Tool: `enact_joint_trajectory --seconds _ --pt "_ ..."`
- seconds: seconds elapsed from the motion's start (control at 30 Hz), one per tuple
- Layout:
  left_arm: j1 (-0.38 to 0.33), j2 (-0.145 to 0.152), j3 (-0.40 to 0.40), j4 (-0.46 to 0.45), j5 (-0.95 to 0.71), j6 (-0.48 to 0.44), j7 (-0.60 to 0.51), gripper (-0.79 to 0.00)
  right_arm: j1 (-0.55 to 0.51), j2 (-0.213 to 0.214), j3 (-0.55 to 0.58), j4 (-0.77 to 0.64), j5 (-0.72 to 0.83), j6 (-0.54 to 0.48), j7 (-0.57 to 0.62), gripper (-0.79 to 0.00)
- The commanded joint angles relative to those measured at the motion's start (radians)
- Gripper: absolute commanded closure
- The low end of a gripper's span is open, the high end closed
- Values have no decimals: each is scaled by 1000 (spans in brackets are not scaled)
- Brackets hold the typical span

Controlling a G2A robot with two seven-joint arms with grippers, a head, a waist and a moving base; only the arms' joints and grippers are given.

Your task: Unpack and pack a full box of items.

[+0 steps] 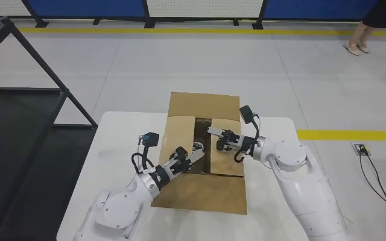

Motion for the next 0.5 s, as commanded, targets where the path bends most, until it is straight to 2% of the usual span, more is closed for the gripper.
enact_joint_trajectory --seconds 0.0,0.1,0.17,0.33,0.47 --pt "22 5 -33 -43 -26 -36 -6 -785 -11 4 13 -18 13 -8 1 -785" --pt "76 14 -107 -101 -97 -101 -32 -785 -35 11 38 -52 66 -61 38 -785" --pt "120 21 -170 -122 -219 -145 -76 -785 -54 17 60 -62 115 -125 88 -785" --pt "206 45 -362 -120 -414 -262 -257 -785 -70 25 89 -50 182 -229 110 -785" --pt "260 63 -477 -95 -559 -336 -422 -785 -39 28 94 15 257 -292 164 -785"
